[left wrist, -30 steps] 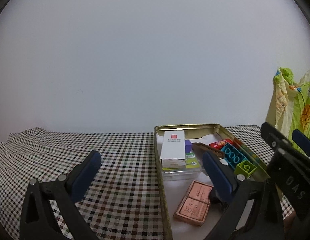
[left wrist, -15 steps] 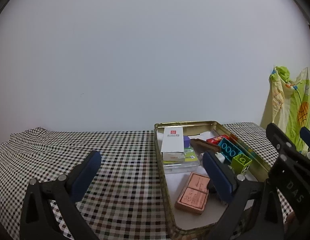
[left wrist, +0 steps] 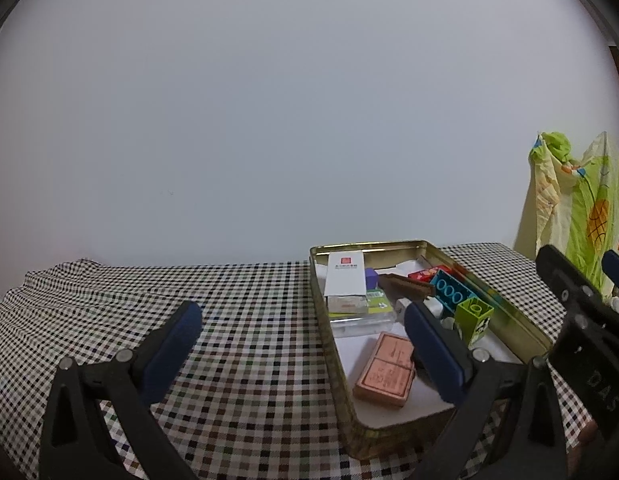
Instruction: Organize rigid objects
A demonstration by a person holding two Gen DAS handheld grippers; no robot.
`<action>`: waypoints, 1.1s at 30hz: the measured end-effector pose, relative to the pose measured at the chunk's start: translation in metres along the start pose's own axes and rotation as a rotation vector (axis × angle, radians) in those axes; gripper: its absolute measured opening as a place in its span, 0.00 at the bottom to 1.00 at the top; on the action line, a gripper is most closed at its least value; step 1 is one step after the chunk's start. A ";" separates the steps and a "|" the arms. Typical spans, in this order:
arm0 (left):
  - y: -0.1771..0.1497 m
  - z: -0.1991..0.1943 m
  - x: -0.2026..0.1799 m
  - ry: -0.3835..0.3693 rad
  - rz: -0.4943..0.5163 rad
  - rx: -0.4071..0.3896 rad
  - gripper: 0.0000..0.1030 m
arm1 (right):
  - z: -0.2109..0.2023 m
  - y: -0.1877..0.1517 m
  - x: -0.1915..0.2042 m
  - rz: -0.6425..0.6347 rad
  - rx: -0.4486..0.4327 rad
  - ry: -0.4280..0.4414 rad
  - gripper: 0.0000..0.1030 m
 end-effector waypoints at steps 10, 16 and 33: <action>0.003 0.001 0.000 0.015 0.014 0.007 0.99 | -0.012 0.007 -0.004 0.033 -0.041 0.015 0.91; 0.001 0.000 0.003 0.026 0.011 0.011 0.99 | -0.015 0.005 0.000 0.022 -0.045 0.019 0.91; 0.000 -0.001 0.008 0.034 0.007 0.025 0.99 | -0.014 0.005 -0.001 0.026 -0.046 0.016 0.91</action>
Point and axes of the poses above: each gripper's, at about its wrist camera, not at the fingertips, and z roughly the way its jaws point, x to its left, y to its top, the point moved 9 cm from there along z, roughly the way its jaws point, and after that the axes turned 14 degrees about z, right-handed, at the moved point
